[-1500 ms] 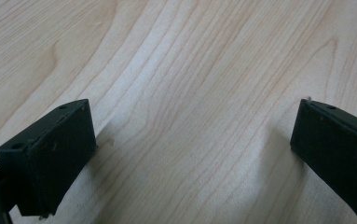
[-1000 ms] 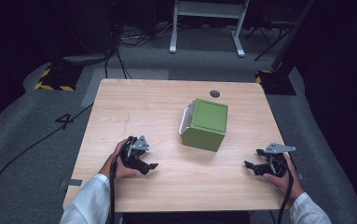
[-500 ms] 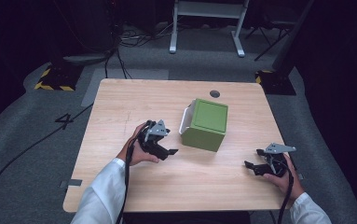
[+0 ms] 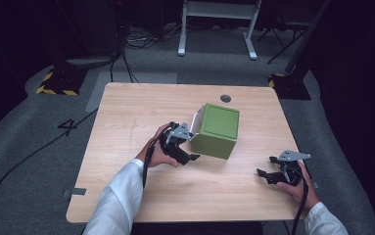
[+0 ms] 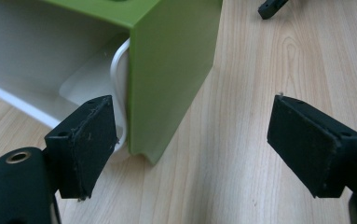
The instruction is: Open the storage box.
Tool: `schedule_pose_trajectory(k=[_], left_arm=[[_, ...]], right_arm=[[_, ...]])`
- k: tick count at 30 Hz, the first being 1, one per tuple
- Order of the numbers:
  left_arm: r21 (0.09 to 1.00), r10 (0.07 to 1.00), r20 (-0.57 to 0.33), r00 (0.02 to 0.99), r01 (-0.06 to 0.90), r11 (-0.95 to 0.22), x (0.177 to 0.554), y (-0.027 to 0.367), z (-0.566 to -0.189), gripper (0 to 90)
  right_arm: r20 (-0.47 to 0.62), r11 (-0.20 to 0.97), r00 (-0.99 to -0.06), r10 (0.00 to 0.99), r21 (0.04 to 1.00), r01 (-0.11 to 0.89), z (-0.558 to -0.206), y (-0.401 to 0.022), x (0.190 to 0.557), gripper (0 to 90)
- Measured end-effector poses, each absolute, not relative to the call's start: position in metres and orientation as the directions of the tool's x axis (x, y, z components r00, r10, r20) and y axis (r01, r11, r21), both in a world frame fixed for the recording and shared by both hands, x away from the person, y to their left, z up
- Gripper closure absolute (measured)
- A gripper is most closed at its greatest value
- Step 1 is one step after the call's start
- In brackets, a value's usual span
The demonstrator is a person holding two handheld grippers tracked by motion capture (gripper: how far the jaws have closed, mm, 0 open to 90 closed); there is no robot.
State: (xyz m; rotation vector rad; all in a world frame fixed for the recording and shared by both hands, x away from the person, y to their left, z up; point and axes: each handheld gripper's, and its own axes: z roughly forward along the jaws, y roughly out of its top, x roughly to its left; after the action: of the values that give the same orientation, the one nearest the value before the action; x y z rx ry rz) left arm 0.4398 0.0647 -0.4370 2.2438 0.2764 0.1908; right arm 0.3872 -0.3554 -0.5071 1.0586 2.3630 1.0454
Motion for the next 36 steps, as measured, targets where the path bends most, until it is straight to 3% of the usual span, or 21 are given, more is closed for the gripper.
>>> schedule_pose_trajectory(k=[13, 28, 36], left_arm=[[0.691, 0.239, 0.028, 0.971, 0.153, -0.706, 0.456, 0.041, -0.455, 15.0], [0.640, 0.285, 0.046, 0.958, 0.190, -0.744, 0.463, 0.065, -0.460, 16.2], [0.673, 0.346, 0.072, 0.936, 0.210, -0.709, 0.467, 0.084, -0.460, 45.8]], right_arm=[[-0.014, 0.449, -0.661, 0.750, 0.744, 0.494, -0.507, -0.355, 0.387, 16.6], [-0.014, 0.449, -0.662, 0.750, 0.744, 0.494, -0.507, -0.356, 0.387, 16.6], [-0.014, 0.450, -0.662, 0.749, 0.744, 0.494, -0.507, -0.356, 0.387, 16.6]])
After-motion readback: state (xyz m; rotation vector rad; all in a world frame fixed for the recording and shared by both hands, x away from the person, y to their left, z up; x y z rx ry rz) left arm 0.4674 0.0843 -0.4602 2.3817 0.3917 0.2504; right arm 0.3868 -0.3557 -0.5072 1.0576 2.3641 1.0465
